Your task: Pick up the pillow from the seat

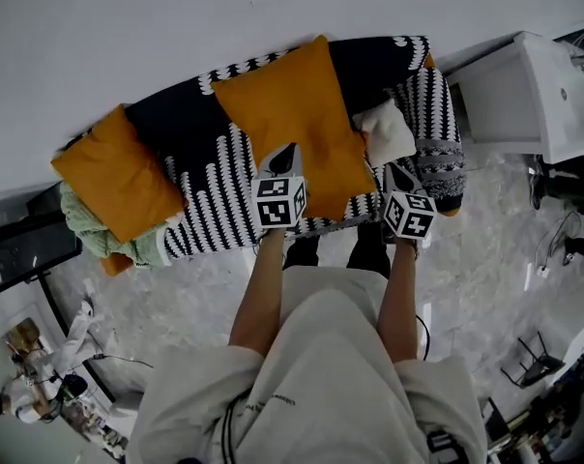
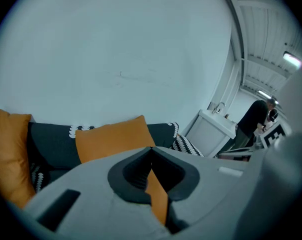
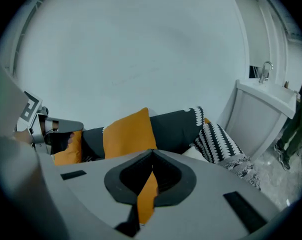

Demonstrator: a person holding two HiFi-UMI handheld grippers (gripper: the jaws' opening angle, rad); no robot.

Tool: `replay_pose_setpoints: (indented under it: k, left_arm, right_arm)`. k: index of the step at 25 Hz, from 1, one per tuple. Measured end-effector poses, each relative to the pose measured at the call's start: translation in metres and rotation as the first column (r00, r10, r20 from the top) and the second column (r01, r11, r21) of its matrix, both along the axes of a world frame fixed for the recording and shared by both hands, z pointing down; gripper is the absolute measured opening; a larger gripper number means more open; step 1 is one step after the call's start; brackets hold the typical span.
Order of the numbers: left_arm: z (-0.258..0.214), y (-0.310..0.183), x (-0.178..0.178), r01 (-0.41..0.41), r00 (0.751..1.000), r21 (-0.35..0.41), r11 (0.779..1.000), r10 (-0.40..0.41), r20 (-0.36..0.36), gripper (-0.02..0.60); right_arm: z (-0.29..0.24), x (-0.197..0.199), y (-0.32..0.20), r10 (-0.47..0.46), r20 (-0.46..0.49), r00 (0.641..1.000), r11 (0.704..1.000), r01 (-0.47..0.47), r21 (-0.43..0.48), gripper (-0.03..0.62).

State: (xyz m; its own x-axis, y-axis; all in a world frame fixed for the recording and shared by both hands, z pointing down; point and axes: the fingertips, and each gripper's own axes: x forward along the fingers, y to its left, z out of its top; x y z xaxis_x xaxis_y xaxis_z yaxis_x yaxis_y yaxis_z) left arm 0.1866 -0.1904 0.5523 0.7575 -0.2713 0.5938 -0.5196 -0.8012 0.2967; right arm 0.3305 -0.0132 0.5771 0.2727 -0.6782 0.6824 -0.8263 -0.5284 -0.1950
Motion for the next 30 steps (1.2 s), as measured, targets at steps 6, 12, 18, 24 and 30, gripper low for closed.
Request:
replay_pose_setpoints:
  k: [6, 12, 18, 24, 30]
  left_arm:
    - [0.013, -0.001, 0.012, 0.01, 0.998, 0.045, 0.999, -0.012, 0.054, 0.009]
    - [0.029, -0.004, 0.057, 0.057, 0.991, 0.06, 0.997, -0.064, 0.122, 0.009]
    - [0.054, 0.01, 0.111, 0.082, 0.983, 0.045, 0.996, -0.089, 0.162, 0.009]
    - [0.076, 0.016, 0.135, 0.117, 0.975, 0.037, 0.992, -0.122, 0.186, 0.009]
    - [0.12, 0.023, 0.145, 0.16, 0.954, 0.044, 0.986, -0.166, 0.251, 0.009]
  right_arm:
    - [0.02, 0.02, -0.025, -0.159, 0.019, 0.987, 0.987, 0.159, -0.025, 0.008]
    - [0.044, 0.064, -0.053, -0.35, 0.038, 0.936, 0.934, 0.351, -0.062, 0.007]
    - [0.072, 0.081, -0.087, -0.495, 0.1, 0.863, 0.867, 0.499, -0.013, 0.008]
    - [0.104, 0.093, -0.117, -0.56, 0.171, 0.811, 0.829, 0.548, 0.113, 0.008]
    - [0.153, 0.094, -0.126, -0.639, 0.237, 0.732, 0.769, 0.618, 0.165, 0.008]
